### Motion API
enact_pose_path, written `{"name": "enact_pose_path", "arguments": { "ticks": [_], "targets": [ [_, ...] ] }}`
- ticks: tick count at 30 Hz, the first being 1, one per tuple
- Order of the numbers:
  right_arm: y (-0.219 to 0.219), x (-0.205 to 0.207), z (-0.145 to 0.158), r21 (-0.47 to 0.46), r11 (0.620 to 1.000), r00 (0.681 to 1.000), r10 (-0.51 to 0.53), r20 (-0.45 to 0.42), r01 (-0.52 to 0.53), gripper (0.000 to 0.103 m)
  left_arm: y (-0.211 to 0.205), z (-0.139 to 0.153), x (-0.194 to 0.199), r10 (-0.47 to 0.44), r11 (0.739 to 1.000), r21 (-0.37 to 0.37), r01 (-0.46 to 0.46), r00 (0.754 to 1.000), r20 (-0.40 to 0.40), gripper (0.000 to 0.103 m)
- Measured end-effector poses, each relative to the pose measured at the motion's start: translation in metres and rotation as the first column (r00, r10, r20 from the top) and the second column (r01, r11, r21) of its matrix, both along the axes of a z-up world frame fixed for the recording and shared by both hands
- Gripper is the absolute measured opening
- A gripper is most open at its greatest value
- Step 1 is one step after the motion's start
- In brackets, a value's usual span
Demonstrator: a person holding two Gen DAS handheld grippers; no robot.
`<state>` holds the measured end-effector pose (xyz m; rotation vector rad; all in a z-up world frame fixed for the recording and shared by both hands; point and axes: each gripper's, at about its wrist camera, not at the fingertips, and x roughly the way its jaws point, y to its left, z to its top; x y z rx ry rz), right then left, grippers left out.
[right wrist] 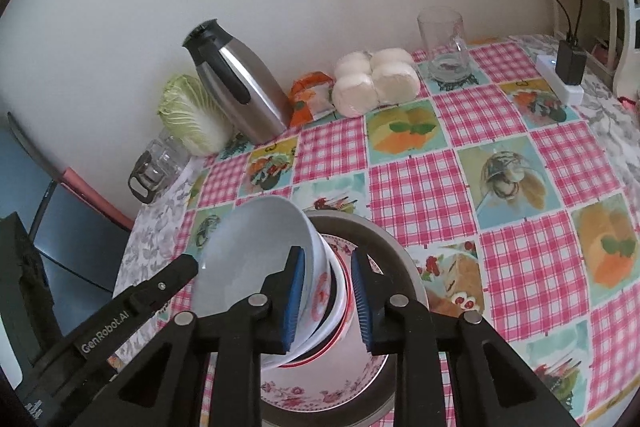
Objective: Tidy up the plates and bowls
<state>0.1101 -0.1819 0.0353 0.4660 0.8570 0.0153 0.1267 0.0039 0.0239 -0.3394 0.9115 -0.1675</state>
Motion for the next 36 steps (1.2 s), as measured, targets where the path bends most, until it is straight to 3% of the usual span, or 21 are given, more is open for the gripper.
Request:
{"name": "enact_pose_path", "arguments": {
  "ticks": [4,6,7,16,18,23,32,36],
  "targets": [
    [0.003,-0.008,0.007,-0.04,0.999,1.0,0.007,0.019,-0.006,0.028,0.003,0.006,-0.011,0.008,1.0,0.021,-0.009,1.0,0.024,0.053],
    [0.005,-0.012,0.009,-0.053,0.999,1.0,0.014,0.019,-0.012,0.047,0.006,0.007,-0.016,0.02,0.999,0.042,-0.022,0.999,0.03,0.066],
    [0.005,-0.015,0.009,-0.062,0.998,1.0,0.014,0.021,-0.013,0.052,0.007,0.007,-0.019,0.023,0.998,0.052,-0.024,0.999,0.033,0.071],
    [0.004,-0.045,0.007,-0.12,0.993,0.999,0.002,0.037,0.003,0.077,0.022,-0.006,-0.045,0.033,0.993,0.112,-0.035,0.999,0.017,0.083],
    [0.002,-0.051,0.003,-0.122,0.992,0.999,-0.006,0.035,0.01,0.088,0.024,-0.009,-0.05,0.033,0.99,0.134,-0.034,0.999,0.015,0.084],
    [0.002,-0.062,-0.009,-0.133,0.991,1.0,0.003,0.018,0.0,0.103,0.031,-0.021,-0.063,0.022,0.984,0.179,-0.02,1.0,-0.006,0.095],
    [0.008,-0.082,-0.03,-0.213,0.977,1.0,0.004,-0.026,-0.009,0.103,0.036,-0.04,-0.084,-0.016,0.967,0.254,0.03,0.998,-0.058,0.095],
    [0.013,-0.09,-0.036,-0.253,0.967,0.999,0.014,-0.04,-0.024,0.103,0.036,-0.041,-0.09,-0.032,0.971,0.234,0.047,0.997,-0.065,0.095]
  ]
}}
